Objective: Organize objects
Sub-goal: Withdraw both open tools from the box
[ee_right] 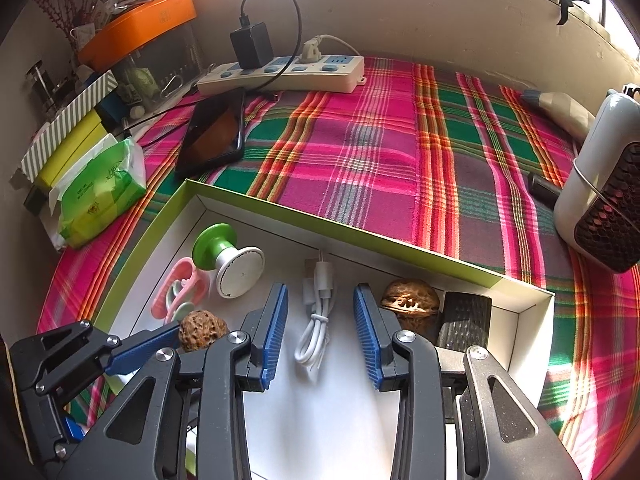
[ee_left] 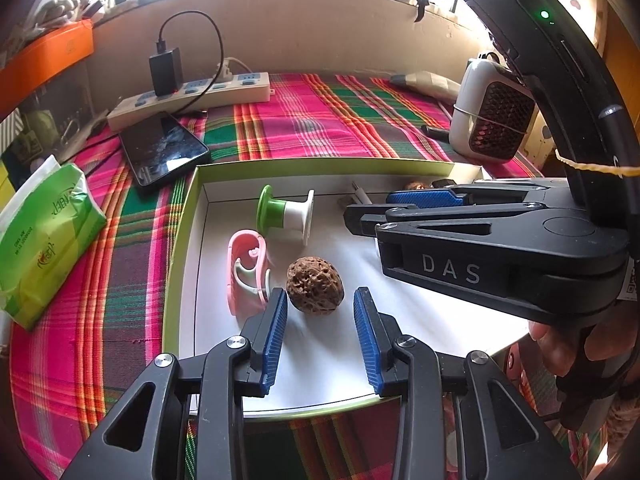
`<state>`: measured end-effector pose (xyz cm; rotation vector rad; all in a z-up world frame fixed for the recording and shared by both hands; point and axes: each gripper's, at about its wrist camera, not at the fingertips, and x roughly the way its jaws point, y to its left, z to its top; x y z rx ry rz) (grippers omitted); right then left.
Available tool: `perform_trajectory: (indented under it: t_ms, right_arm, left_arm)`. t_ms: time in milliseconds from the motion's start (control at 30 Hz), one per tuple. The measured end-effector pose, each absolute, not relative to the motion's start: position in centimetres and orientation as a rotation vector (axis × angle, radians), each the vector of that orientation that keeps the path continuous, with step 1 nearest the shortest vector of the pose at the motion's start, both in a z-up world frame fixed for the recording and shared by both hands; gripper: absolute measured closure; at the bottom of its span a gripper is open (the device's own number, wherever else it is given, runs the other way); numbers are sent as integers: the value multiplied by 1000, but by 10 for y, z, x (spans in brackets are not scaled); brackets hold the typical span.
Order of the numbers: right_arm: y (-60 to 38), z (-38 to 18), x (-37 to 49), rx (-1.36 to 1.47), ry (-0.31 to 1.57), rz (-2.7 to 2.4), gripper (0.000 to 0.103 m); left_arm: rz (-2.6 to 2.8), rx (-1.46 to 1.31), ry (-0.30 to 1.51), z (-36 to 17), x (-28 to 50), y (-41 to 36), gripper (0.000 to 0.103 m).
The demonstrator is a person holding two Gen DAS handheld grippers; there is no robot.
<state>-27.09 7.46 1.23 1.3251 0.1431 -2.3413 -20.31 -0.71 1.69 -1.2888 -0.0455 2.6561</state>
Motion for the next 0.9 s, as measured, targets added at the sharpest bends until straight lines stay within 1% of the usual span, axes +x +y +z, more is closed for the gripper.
perform_trajectory:
  t_ms: [900]
  right_arm:
    - [95,40,-205,1225,67,-2425,67]
  left_arm:
    - [2718,-1195,-41,43,-148,-10,70]
